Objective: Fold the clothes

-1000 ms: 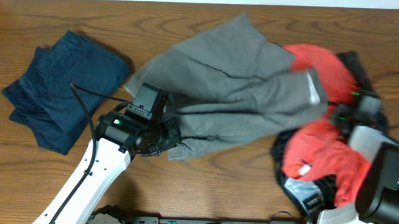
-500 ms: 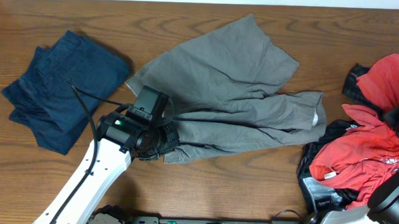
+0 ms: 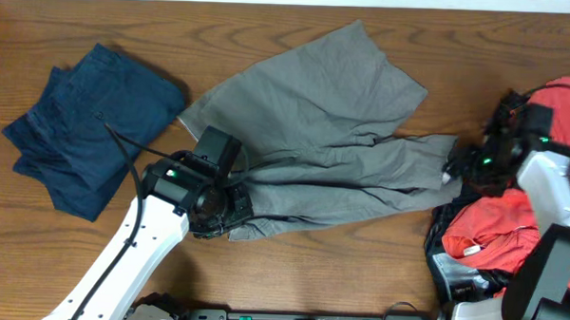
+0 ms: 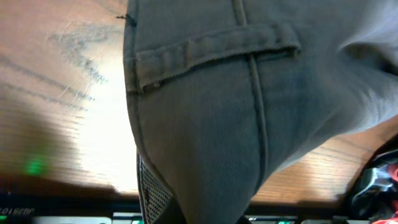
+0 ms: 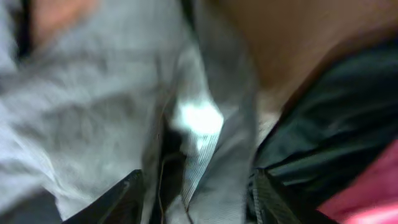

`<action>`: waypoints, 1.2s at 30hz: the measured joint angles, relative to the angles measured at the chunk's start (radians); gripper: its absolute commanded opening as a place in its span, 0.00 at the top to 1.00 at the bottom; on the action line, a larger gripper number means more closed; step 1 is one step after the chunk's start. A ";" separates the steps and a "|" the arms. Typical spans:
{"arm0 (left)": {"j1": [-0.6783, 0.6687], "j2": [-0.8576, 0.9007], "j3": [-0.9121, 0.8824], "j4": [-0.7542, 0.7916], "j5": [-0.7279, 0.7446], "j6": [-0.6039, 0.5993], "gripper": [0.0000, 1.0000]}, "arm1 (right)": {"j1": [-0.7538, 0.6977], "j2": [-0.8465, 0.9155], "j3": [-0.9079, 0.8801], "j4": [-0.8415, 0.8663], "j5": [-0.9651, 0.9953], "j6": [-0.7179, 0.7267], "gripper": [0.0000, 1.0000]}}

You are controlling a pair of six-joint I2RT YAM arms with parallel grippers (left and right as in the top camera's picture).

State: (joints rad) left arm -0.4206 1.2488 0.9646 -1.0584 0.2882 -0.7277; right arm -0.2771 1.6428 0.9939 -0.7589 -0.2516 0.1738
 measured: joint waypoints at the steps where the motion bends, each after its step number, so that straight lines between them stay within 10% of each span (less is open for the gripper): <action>1: 0.000 0.001 -0.009 0.001 0.000 0.000 0.92 | 0.013 0.002 -0.019 0.004 0.001 -0.001 0.42; 6: 0.000 0.005 -0.079 0.030 0.000 0.000 0.91 | 0.025 0.003 -0.084 0.039 0.028 0.000 0.48; 10: 0.000 0.008 -0.133 0.055 0.000 0.000 0.91 | 0.025 0.003 -0.130 0.122 0.045 0.008 0.99; 36: -0.074 -0.324 -0.151 -0.114 0.098 0.108 0.94 | -0.117 -0.474 0.130 -0.302 0.137 0.072 0.99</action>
State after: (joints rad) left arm -0.4942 0.9249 0.8139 -1.1721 0.3866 -0.6197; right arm -0.3946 1.1687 1.1236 -1.0611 -0.1143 0.2455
